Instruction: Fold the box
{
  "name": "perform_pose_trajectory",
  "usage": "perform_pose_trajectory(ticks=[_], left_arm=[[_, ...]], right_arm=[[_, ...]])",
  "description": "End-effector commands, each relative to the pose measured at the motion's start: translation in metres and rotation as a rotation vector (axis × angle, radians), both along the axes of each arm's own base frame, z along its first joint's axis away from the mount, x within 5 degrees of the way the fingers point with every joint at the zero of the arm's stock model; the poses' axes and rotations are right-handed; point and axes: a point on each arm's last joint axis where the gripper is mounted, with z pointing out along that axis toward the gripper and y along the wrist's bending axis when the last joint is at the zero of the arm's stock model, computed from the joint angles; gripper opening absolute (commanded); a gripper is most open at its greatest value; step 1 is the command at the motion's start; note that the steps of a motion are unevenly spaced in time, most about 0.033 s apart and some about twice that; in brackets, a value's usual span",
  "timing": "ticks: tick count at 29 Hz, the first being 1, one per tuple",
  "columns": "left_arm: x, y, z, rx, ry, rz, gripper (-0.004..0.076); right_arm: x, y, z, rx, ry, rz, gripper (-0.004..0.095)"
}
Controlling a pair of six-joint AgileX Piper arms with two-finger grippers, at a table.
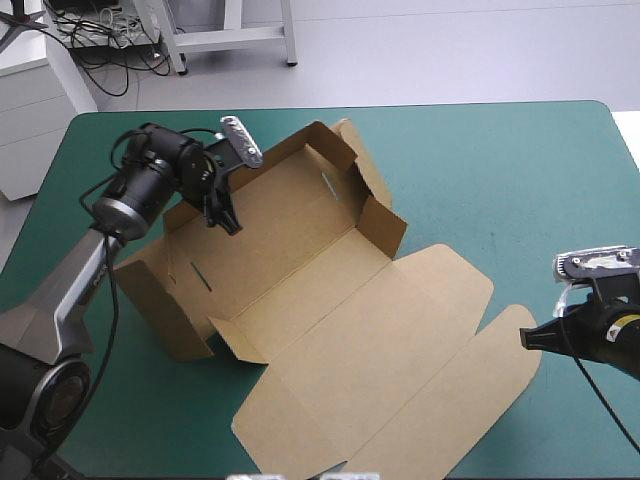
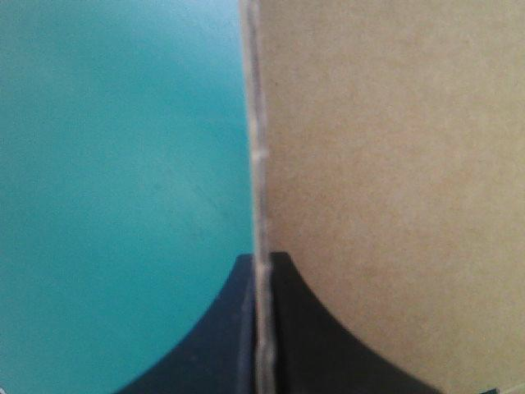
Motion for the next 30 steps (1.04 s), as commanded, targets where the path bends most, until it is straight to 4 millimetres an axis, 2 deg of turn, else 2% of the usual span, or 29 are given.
perform_pose_trajectory(ticks=[1,6,11,20,23,30], left_arm=[[-0.012,-0.031,0.035,-0.019,-0.239,-0.06,-0.001],[-0.03,-0.076,0.047,0.062,-0.431,-0.224,-0.001],[-0.054,-0.113,0.053,0.086,-0.534,-0.364,-0.001],[-0.085,-0.157,0.061,-0.04,-0.666,-0.56,-0.001],[-0.085,-0.163,0.053,-0.062,-0.673,-0.581,-0.001],[-0.069,-0.179,0.02,0.029,-0.642,-0.542,-0.001]], right_arm=[[0.003,-0.001,0.01,-0.015,-0.067,0.005,-0.002],[0.003,-0.001,0.01,-0.015,-0.069,0.006,-0.002],[0.003,0.0,0.01,-0.013,-0.069,0.006,-0.002],[0.004,0.0,0.01,-0.008,-0.08,0.004,-0.002],[0.004,0.0,0.011,-0.006,-0.087,0.003,-0.002],[0.005,0.001,0.012,0.013,-0.102,0.005,-0.002]])
